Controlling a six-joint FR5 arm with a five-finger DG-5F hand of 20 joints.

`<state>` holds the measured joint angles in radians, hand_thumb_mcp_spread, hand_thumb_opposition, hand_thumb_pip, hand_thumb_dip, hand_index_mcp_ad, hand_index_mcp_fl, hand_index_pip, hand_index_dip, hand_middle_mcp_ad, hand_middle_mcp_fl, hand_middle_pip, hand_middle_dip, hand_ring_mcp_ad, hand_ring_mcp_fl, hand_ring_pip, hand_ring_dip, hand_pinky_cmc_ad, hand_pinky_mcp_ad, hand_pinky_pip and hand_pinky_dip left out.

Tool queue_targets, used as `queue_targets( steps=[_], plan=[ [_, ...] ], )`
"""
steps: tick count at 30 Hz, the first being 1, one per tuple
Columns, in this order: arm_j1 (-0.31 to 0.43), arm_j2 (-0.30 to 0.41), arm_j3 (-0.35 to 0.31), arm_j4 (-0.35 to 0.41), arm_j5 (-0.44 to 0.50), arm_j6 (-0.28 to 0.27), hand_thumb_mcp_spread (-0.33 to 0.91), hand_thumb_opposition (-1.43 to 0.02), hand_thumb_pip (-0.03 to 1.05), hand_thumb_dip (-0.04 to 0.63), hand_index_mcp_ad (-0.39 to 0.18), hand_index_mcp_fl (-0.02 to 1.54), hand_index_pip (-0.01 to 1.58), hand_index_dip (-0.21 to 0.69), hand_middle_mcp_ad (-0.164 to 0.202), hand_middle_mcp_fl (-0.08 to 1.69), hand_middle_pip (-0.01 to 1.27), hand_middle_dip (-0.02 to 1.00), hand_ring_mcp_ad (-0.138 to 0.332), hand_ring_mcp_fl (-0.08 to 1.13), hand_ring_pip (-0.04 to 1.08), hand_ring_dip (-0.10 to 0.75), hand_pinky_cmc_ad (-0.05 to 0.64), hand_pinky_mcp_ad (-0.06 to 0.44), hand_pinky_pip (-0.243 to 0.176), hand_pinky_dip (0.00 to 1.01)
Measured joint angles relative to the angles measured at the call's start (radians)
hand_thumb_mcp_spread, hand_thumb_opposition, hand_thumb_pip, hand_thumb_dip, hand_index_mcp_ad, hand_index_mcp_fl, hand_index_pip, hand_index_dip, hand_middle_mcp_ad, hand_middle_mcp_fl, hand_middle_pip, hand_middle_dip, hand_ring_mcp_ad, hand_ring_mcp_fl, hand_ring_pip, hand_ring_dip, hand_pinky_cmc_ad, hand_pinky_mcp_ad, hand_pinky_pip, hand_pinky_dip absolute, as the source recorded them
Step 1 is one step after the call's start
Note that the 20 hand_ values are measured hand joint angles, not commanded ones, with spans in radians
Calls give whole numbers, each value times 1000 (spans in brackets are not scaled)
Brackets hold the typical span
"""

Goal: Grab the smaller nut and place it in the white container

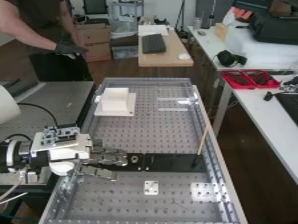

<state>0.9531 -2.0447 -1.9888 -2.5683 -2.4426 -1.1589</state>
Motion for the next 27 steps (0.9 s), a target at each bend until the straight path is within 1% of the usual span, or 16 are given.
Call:
queue_targets(
  steps=[4,6,12,14,18,22,25,26,27],
  plan=[
    [0,-1,-1,0,0,2,387,-860,812,257,-134,3,1557,185,68,24,129,227,126,2,89,122,328,284,-12,182],
    [-1,-2,-1,0,-2,2,387,-860,812,257,-134,19,1557,185,70,24,129,227,134,0,89,122,328,283,-12,182],
    [0,-1,-3,5,-4,5,403,-860,812,257,-134,38,1557,185,66,24,129,227,115,3,89,120,328,286,-12,182],
    [0,-1,-3,6,-5,5,403,-860,812,257,-134,54,1557,185,66,24,129,227,113,3,89,120,328,279,-12,182],
    [0,-1,-2,2,-6,5,403,-860,812,257,-134,59,1557,185,65,24,129,227,113,3,84,129,328,278,-12,182],
    [1,-1,-1,-1,-6,2,401,-860,812,257,-152,59,1557,185,68,24,129,227,117,3,84,129,333,278,-12,182],
    [2,-2,0,-5,-6,0,401,-862,810,253,-147,72,1557,185,68,31,129,227,117,3,84,129,333,278,-12,182],
    [2,-2,1,-6,-7,-1,414,-860,791,253,-145,68,1557,180,68,33,129,227,117,3,84,129,335,278,-12,182],
    [2,-2,1,-6,-7,-1,417,-860,785,264,-141,84,1557,175,68,37,129,227,117,3,84,129,335,278,-12,182]
  ],
)
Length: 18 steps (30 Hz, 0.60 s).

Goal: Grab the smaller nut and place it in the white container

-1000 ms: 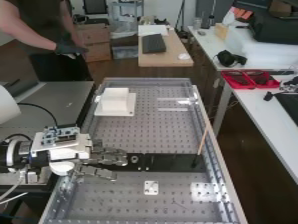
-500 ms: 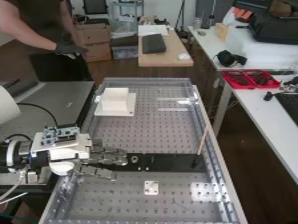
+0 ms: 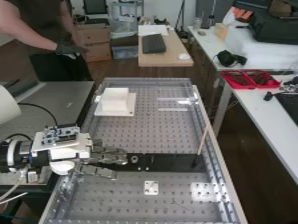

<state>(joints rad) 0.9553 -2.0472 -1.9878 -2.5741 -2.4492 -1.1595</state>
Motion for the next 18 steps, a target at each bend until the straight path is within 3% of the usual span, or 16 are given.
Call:
queue_targets(
  steps=[18],
  plan=[
    [4,-8,9,0,-4,0,407,-850,787,265,-143,113,1553,171,66,38,129,227,106,0,82,129,316,278,-10,182]
  ],
)
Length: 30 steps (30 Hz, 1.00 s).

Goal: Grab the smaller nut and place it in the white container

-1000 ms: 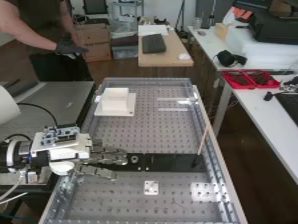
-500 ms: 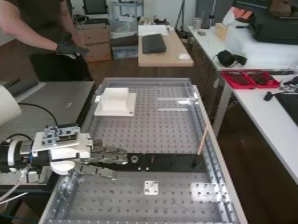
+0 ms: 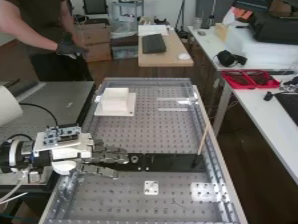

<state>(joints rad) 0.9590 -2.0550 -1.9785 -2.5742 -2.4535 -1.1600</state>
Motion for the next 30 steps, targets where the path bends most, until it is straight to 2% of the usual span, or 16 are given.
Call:
queue_targets(
  steps=[11,21,26,30],
  plan=[
    [1,3,5,-4,-8,0,421,-869,728,265,-140,188,1541,171,63,51,129,227,101,0,101,129,318,279,3,182],
    [-2,-2,10,-11,-10,1,417,-866,740,265,-138,227,1520,187,63,52,129,227,101,0,101,129,318,279,3,182],
    [-1,0,15,-12,-12,4,417,-873,684,257,-141,257,1522,188,63,51,133,227,101,0,101,129,318,278,3,182],
    [2,9,18,-17,-16,7,445,-976,663,251,-141,354,1518,188,66,87,133,227,101,0,101,131,316,279,2,182]
  ],
)
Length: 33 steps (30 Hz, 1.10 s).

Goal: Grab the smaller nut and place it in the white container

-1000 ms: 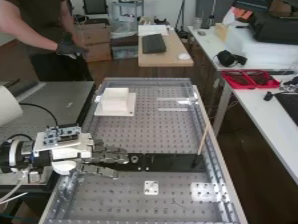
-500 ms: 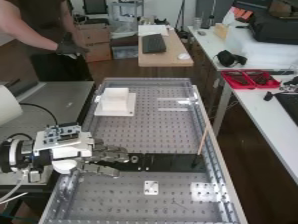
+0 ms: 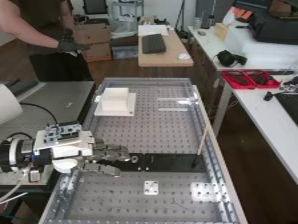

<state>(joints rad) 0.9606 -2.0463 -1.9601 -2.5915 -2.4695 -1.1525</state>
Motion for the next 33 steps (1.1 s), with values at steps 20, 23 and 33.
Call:
queue_targets(
  steps=[20,23,33],
  plan=[
    [58,93,26,-78,-30,-9,456,-988,663,251,-152,368,1541,218,65,99,136,227,98,0,108,136,325,279,21,182],
    [78,113,30,-94,-34,-9,456,-988,663,251,-152,368,1541,218,68,99,136,227,99,0,108,136,325,279,21,182],
    [192,182,15,-134,-55,5,454,-988,663,220,-152,393,1536,234,65,112,136,232,93,14,105,138,325,279,19,182]
  ],
)
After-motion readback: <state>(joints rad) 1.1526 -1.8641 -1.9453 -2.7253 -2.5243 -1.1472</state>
